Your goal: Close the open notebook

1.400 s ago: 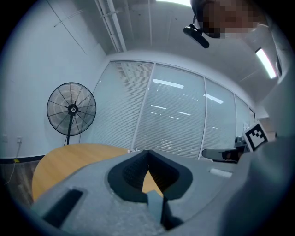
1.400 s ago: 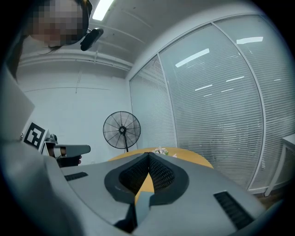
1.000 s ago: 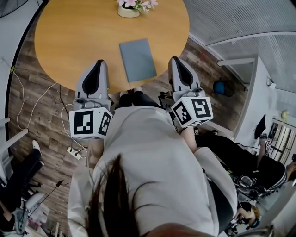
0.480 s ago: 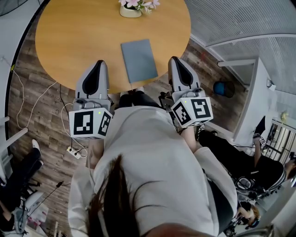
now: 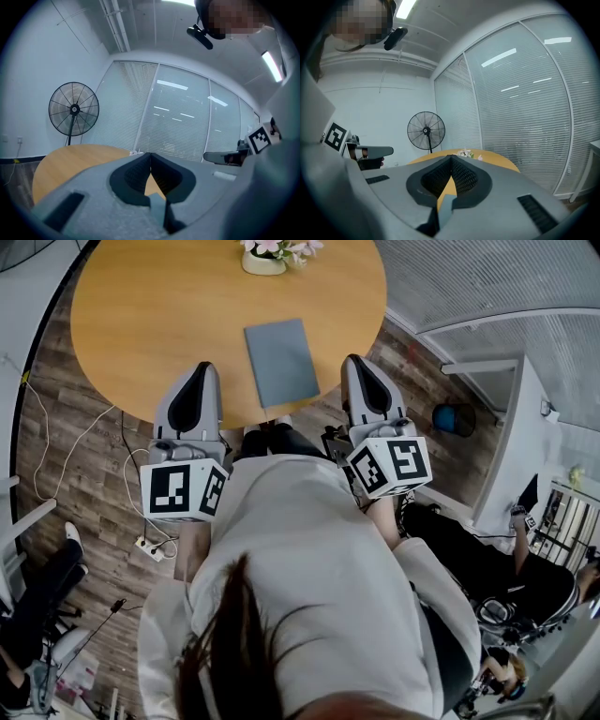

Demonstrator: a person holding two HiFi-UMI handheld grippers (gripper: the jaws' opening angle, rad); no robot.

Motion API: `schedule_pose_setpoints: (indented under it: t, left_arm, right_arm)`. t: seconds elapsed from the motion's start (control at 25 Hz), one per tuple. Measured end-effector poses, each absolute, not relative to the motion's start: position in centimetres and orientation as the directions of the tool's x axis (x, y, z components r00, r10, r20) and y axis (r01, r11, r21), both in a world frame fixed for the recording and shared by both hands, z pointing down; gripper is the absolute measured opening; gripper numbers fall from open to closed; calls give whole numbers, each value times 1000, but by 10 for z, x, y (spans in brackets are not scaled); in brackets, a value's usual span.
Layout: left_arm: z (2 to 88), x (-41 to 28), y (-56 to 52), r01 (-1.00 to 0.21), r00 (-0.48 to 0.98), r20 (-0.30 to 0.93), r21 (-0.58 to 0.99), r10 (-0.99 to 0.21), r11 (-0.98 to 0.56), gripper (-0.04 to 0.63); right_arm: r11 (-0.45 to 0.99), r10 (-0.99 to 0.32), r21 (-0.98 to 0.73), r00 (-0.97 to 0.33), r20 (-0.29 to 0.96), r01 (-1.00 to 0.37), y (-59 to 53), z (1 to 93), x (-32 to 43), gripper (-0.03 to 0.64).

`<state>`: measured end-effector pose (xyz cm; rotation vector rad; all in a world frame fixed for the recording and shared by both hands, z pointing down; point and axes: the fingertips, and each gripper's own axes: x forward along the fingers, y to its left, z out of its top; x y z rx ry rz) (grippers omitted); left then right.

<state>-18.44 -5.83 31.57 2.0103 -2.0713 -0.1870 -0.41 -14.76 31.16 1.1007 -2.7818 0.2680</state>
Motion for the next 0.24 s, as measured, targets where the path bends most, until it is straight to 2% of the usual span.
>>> schedule_pose_setpoints:
  t: [0.24]
  left_arm:
    - [315,-178,-59,-965,-13,89,261,-996,36,17]
  right_arm:
    - [722,-658,-110,-727,195,-683,-148,310,0,2]
